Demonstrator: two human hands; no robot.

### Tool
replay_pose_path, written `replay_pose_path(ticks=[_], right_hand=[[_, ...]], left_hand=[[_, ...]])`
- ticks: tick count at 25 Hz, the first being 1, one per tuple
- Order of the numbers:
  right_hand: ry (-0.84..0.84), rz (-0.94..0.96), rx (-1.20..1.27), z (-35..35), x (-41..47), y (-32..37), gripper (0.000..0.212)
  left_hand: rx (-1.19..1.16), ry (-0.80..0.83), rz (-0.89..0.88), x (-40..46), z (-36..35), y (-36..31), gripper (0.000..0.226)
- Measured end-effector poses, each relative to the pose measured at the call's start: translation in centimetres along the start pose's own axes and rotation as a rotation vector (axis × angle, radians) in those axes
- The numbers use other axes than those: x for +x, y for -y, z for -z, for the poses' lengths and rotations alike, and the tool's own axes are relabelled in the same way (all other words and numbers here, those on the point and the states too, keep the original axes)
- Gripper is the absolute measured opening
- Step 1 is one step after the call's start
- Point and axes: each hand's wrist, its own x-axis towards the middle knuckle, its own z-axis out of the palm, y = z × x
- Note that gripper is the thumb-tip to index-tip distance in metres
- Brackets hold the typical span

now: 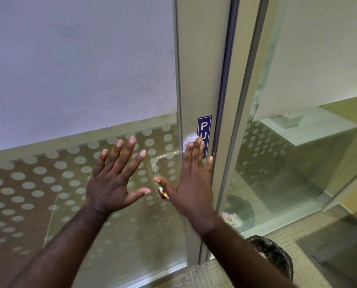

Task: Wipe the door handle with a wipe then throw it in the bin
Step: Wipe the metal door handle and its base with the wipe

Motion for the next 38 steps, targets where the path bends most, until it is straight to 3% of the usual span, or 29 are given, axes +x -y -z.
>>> replay_pose_path(ticks=[7, 12, 16, 22, 34, 38], right_hand=[[-0.107, 0.050, 0.084, 1.5, 2.1, 1.0, 0.108], [-0.436, 0.043, 0.123, 2.0, 3.7, 1.0, 0.054], [-0.642, 0.137, 0.214, 2.3, 5.3, 0.0, 0.044], [-0.673, 0.220, 0.219, 2.8, 5.8, -0.6, 0.035], [-0.675, 0.209, 0.292, 3.6, 6.5, 0.1, 0.029], [-0.642, 0.178, 0.323, 3.4, 6.2, 0.2, 0.037]], left_hand=[[0.008, -0.002, 0.000, 0.2, 0.1, -0.1, 0.085], [-0.004, 0.005, 0.009, 0.1, 0.1, -0.1, 0.085], [0.001, 0.009, 0.006, 0.1, 0.0, 0.0, 0.086], [0.023, 0.004, 0.004, 0.0, -0.2, 0.0, 0.088], [0.060, -0.042, -0.003, 0.2, -0.5, -0.2, 0.090], [0.047, -0.036, 0.006, 0.2, -0.4, -0.3, 0.092]])
